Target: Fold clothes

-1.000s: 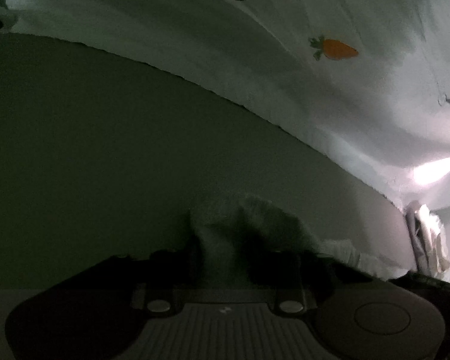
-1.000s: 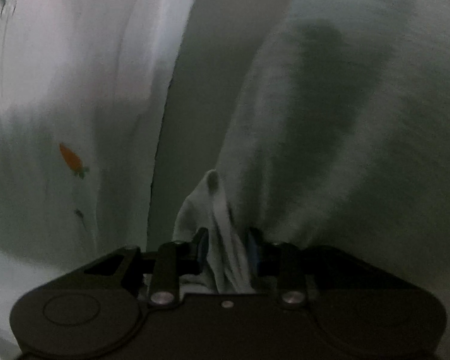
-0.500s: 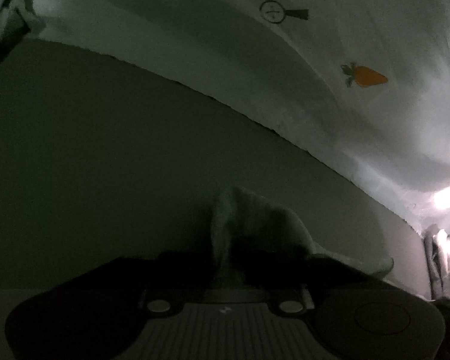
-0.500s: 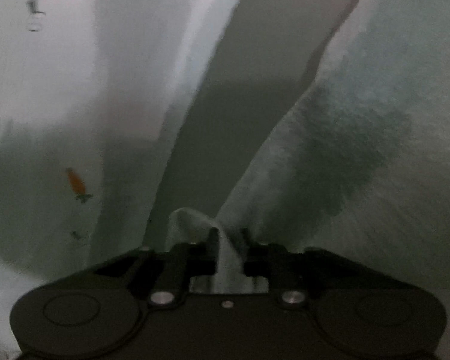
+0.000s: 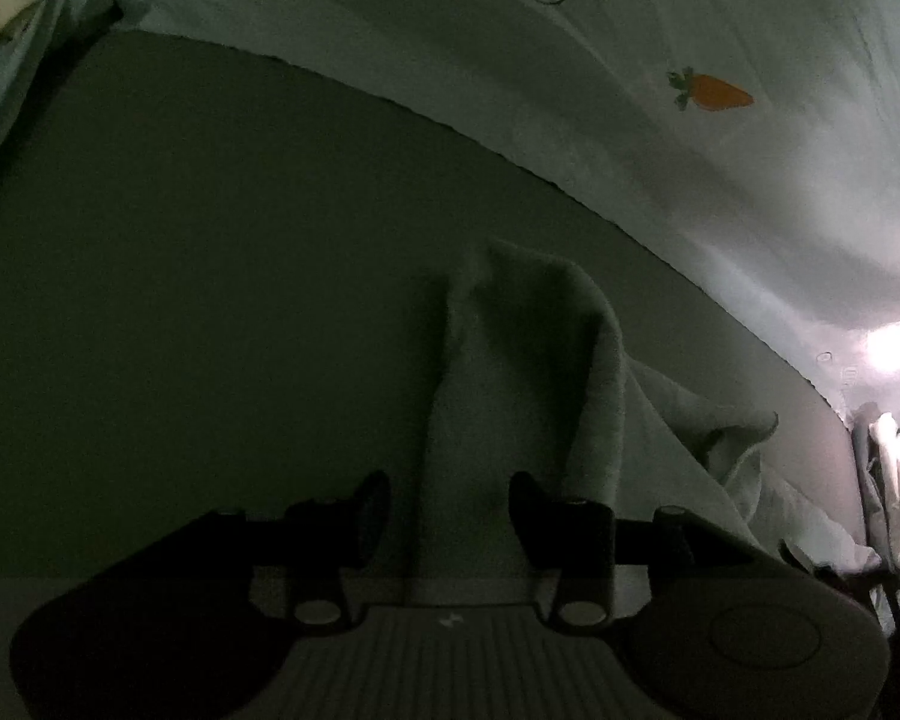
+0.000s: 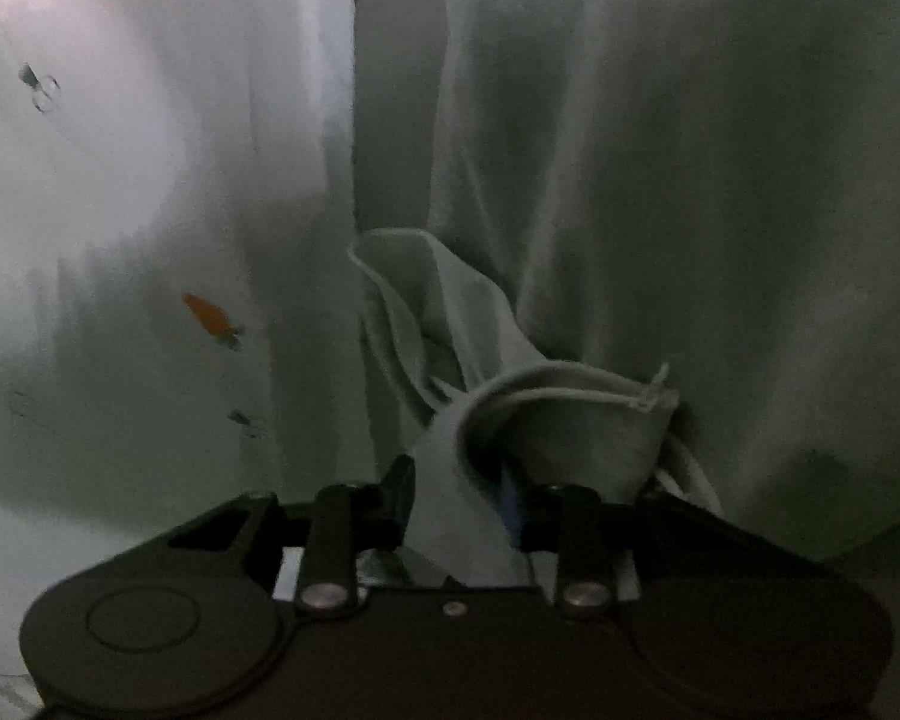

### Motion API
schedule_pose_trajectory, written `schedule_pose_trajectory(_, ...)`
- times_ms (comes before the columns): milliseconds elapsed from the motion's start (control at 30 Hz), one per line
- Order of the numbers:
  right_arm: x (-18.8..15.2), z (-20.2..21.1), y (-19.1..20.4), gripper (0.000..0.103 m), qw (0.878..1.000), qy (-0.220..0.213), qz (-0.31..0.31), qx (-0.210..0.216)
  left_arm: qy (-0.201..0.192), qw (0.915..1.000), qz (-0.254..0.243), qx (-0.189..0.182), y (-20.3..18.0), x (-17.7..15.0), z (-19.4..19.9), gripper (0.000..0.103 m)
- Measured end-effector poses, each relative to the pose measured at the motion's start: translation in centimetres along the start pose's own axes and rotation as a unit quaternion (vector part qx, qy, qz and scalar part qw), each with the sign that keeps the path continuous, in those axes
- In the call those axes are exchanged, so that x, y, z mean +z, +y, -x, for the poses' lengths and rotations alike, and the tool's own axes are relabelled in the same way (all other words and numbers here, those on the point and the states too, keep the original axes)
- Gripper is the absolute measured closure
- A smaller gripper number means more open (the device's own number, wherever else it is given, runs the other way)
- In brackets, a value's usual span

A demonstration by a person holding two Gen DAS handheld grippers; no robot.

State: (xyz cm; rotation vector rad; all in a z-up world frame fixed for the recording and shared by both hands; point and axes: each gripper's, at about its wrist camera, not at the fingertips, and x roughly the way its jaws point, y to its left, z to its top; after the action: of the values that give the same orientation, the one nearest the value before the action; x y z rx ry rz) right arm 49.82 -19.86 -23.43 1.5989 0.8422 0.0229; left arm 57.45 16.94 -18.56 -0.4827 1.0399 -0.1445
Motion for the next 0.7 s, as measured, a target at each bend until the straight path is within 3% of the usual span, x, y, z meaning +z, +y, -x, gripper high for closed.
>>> schedule_pose_trajectory(167,0.6,-3.5,2.4,0.064,0.999,0.022,0.026,-0.019,0.011,0.9999,-0.005,0.008,-0.3,-0.4,0.1,0.054)
schedule_pose_trajectory(300,1.2,-5.0,3.6,0.064,0.999,0.044,0.005,0.025,0.009,0.9999,0.0,0.013,-0.6,0.1,0.2,0.054)
schedule_pose_trajectory(400,2.3,-4.8,2.3,0.063,0.99,0.001,-0.088,0.107,0.005,0.9999,-0.007,0.011,-1.1,0.4,0.6,0.054)
schedule_pose_trajectory(467,3.4,-4.2,1.3,0.063,0.981,-0.025,-0.138,0.134,0.002,0.9997,-0.022,0.009,-1.6,0.5,1.0,0.053)
schedule_pose_trajectory(700,5.2,-1.5,-0.3,0.063,0.971,-0.083,-0.173,0.14,0.013,0.9963,-0.073,-0.043,-4.4,0.5,0.6,0.054)
